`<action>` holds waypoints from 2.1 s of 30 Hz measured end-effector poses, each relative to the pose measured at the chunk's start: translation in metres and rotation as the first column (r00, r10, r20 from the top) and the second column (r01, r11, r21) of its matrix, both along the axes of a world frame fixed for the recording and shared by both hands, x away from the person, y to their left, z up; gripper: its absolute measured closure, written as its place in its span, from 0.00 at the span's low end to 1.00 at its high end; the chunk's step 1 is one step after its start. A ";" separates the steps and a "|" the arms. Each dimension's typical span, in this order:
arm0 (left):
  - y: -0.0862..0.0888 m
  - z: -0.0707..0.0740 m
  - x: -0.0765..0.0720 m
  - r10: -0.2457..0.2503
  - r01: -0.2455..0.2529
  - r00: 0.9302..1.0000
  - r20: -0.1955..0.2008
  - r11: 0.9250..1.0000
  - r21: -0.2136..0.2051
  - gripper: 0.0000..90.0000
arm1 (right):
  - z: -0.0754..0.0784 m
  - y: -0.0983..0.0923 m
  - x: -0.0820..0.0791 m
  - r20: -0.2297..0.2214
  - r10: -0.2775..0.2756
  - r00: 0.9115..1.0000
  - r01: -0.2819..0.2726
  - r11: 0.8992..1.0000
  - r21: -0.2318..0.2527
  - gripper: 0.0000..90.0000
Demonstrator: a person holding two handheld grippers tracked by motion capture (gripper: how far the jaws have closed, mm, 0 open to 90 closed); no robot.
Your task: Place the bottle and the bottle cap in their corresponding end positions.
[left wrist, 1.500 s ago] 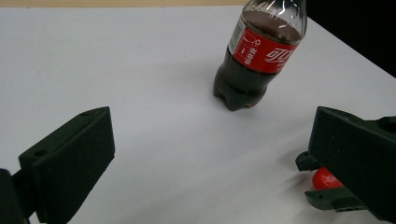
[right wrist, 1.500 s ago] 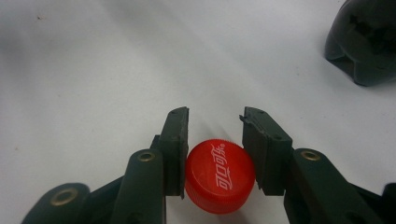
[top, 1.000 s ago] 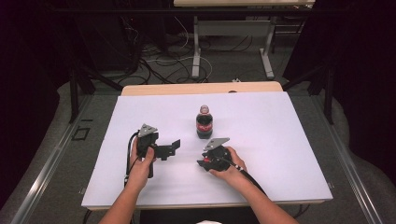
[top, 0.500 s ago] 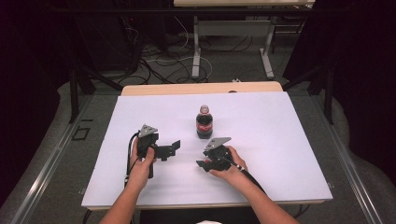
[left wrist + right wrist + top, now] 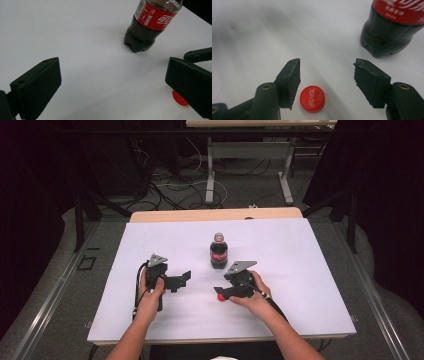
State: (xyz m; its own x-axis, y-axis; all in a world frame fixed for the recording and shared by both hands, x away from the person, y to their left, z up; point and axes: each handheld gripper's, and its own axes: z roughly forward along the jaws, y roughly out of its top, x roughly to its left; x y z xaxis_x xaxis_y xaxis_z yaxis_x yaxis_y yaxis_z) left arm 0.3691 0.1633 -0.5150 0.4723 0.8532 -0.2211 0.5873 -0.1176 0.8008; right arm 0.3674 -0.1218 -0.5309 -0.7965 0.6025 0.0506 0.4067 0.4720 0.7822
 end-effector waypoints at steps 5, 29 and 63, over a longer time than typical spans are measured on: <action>0.002 0.000 0.000 0.012 -0.012 1.000 0.000 1.000 -0.001 0.01 | 0.012 -0.013 0.002 0.022 -0.026 0.999 0.026 1.000 0.013 0.41; 0.011 -0.003 0.003 0.044 -0.044 0.999 0.010 0.999 0.005 0.01 | 0.031 -0.111 0.009 0.030 -0.315 0.948 0.314 0.949 0.038 0.16; 0.048 -0.018 0.015 0.148 -0.148 0.988 -0.037 0.989 0.002 0.01 | -0.023 -0.212 0.013 -0.061 -0.638 0.768 0.640 0.767 0.039 0.00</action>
State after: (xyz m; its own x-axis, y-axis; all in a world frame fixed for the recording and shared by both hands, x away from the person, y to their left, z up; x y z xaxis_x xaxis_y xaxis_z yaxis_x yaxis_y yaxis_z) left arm 0.3840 0.2109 -0.5329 0.3320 0.9132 -0.2364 0.6272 -0.0265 0.7784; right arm 0.3805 -0.3337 -0.5535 -0.2249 0.9667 0.1220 0.6316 0.0493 0.7737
